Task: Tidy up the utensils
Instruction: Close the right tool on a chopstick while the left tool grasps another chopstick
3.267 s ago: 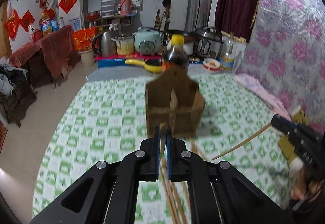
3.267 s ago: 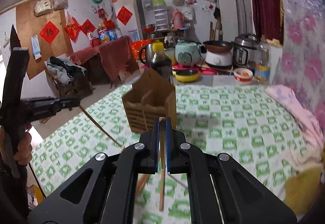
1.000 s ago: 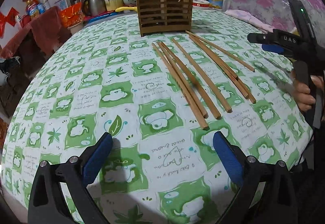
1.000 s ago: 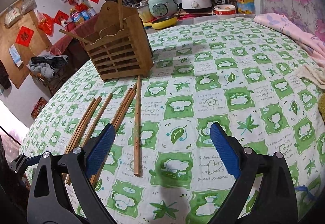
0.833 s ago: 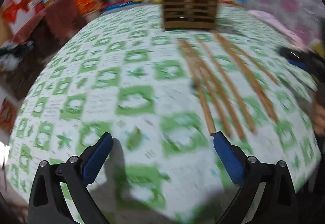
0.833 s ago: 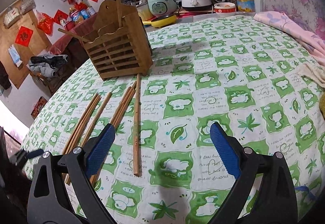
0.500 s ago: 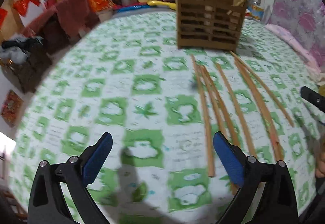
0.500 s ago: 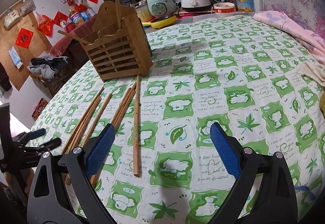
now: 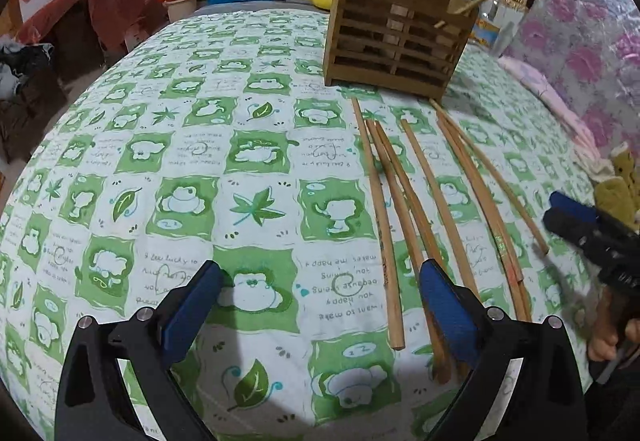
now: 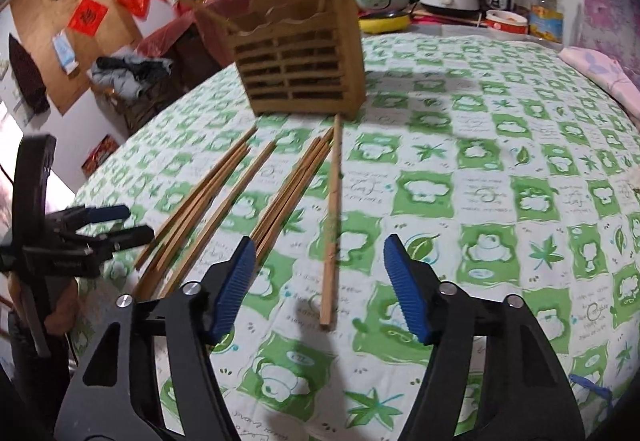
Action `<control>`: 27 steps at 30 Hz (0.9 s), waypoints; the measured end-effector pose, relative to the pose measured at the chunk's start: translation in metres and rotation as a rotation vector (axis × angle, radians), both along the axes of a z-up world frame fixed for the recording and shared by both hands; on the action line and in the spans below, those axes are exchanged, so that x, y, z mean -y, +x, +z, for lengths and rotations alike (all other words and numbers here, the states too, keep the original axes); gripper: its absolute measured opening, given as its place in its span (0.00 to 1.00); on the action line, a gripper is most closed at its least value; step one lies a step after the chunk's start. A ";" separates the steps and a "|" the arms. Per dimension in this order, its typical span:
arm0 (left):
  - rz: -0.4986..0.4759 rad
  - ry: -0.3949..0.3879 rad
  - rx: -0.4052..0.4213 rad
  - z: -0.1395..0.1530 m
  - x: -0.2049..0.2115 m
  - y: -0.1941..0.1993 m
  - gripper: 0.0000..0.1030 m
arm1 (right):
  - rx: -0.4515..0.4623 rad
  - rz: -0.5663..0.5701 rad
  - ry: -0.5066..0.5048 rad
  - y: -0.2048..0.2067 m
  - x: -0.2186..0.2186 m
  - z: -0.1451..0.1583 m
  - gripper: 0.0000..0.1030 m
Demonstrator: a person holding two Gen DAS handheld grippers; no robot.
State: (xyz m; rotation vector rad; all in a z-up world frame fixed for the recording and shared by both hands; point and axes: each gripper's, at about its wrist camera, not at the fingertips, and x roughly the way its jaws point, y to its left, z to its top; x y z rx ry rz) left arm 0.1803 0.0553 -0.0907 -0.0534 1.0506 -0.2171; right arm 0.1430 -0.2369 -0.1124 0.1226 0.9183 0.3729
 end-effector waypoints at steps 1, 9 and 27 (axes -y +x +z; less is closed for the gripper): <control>0.002 -0.007 0.001 0.000 0.000 -0.001 0.95 | -0.004 0.006 -0.007 -0.001 -0.001 -0.001 0.61; -0.060 0.094 -0.002 -0.002 0.018 -0.001 0.94 | -0.076 0.028 -0.112 0.000 -0.006 -0.012 0.52; -0.109 0.334 0.127 0.002 0.026 -0.024 0.34 | -0.097 -0.005 -0.065 0.002 0.017 -0.015 0.22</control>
